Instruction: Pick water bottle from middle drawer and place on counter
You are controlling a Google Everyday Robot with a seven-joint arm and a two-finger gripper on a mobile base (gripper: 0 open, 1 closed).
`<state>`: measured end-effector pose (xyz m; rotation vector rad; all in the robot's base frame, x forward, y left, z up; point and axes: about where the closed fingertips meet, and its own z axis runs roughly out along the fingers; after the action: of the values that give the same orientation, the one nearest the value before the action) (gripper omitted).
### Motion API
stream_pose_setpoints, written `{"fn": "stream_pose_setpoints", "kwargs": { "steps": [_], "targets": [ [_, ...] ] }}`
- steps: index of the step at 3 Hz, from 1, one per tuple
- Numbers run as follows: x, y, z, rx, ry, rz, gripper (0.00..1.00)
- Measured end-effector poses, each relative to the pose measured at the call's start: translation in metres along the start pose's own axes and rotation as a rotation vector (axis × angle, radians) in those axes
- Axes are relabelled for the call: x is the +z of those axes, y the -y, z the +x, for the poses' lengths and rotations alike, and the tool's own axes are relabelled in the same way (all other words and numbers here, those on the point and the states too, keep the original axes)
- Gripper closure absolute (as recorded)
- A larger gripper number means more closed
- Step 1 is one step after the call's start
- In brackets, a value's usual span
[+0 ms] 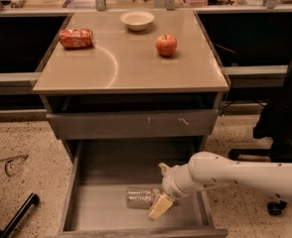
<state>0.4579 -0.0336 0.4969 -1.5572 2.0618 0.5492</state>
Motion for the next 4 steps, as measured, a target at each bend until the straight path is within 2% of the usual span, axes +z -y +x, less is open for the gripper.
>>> {"fn": "stream_pose_setpoints", "kwargs": {
  "steps": [1, 2, 3, 4],
  "targets": [
    [0.031, 0.021, 0.004, 0.007, 0.024, 0.025, 0.0],
    [0.066, 0.055, 0.005, 0.005, 0.033, 0.095, 0.0],
    [0.09, 0.075, 0.013, 0.013, 0.031, 0.138, 0.0],
    [0.098, 0.078, 0.035, 0.052, 0.023, 0.169, 0.0]
  ]
}}
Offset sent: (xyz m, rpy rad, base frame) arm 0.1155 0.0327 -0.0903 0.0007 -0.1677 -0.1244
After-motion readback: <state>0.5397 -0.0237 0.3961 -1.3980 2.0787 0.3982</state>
